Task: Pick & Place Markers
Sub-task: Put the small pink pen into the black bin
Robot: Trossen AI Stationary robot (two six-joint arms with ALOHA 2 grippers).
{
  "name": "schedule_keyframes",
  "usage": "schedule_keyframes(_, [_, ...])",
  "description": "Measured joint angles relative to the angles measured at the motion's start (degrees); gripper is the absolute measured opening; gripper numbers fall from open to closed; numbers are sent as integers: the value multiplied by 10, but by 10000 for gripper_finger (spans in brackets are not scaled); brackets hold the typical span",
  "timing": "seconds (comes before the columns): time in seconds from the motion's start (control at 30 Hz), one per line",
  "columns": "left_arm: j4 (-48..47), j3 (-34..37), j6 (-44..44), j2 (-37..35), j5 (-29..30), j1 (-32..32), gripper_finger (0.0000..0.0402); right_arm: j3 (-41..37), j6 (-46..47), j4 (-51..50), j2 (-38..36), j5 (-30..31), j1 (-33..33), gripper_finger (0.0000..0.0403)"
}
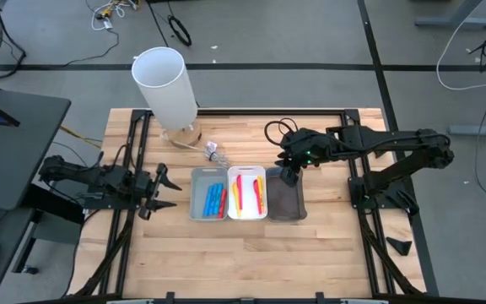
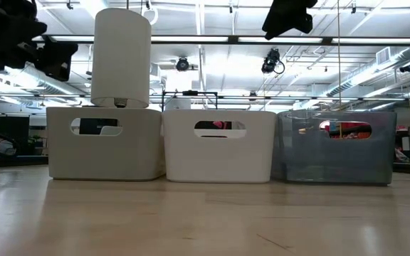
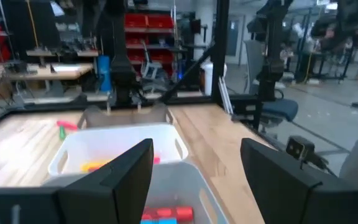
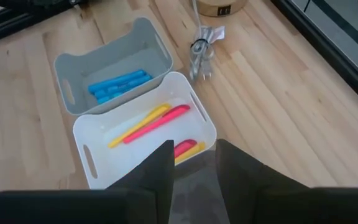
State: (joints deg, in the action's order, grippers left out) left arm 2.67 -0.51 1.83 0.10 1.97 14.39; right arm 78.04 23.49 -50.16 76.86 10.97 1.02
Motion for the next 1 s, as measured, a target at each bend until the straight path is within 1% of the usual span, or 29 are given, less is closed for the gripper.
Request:
schedule_keyframes(0.3, [-16,0,-10,6,-4,-1,248,0,12,-4,0,1,0,116])
schedule_keyframes(0.4, [-17,0,13,15,-3,-1,248,0,4,-27,0,0,-4,116])
schedule_keyframes(0.47, [-17,0,44,19,-4,-1,248,0,0,-53,0,-1,-13,116])
schedule_keyframes(0.7, [-5,1,144,19,-3,-1,248,0,-68,-186,0,0,-87,123])
schedule_keyframes(0.8, [0,1,158,17,-3,-1,248,0,-103,-221,0,-1,-124,142])
schedule_keyframes(1.0, [4,1,156,17,-3,-1,248,0,-167,-265,0,0,-207,186])
